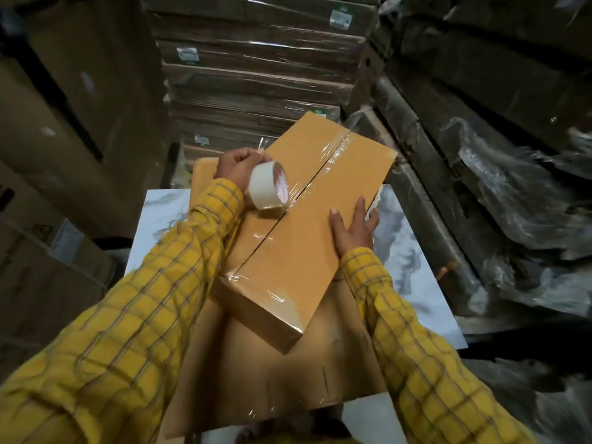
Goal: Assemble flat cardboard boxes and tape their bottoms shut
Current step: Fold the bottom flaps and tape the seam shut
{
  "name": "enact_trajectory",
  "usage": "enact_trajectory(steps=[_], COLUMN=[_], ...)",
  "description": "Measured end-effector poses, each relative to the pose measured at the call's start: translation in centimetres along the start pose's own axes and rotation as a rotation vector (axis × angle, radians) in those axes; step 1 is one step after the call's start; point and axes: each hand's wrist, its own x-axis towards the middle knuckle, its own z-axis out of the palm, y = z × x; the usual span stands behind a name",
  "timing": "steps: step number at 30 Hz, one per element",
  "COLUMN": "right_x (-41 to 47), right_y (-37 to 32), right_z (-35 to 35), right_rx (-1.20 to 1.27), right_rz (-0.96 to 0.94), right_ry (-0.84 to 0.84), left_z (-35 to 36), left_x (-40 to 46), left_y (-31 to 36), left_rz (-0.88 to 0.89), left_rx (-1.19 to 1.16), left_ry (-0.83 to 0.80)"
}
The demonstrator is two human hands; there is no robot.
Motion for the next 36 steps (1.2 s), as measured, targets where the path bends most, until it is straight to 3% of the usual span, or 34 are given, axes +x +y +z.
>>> enact_trajectory(steps=[5, 9, 13, 21, 29, 36], right_x=[3.0, 3.5, 3.4, -1.8, -9.7, -13.2], right_y=[-0.6, 0.1, 1.3, 1.5, 3.5, 5.0], right_z=[-0.3, -1.1, -2.8, -2.9, -4.4, -4.8], right_rx=[-0.006, -0.021, -0.078, -0.108, -0.110, -0.095], right_rz=[0.052, 0.043, -0.060, -0.168, -0.182, -0.191], right_ry=[-0.042, -0.057, -0.196, -0.305, -0.329, -0.329], left_z=[-1.4, -2.1, -3.0, -4.6, -6.5, -5.3], left_x=[2.6, 0.3, -5.5, -8.7, -15.5, -19.9], left_y=[0.4, 0.5, -1.4, -0.6, -4.3, -5.5], left_rz=[-0.182, -0.194, -0.222, -0.111, -0.097, 0.143], left_rx=[0.091, 0.211, 0.110, -0.090, -0.086, -0.036], left_ry=[0.014, -0.048, -0.035, 0.174, 0.166, 0.177])
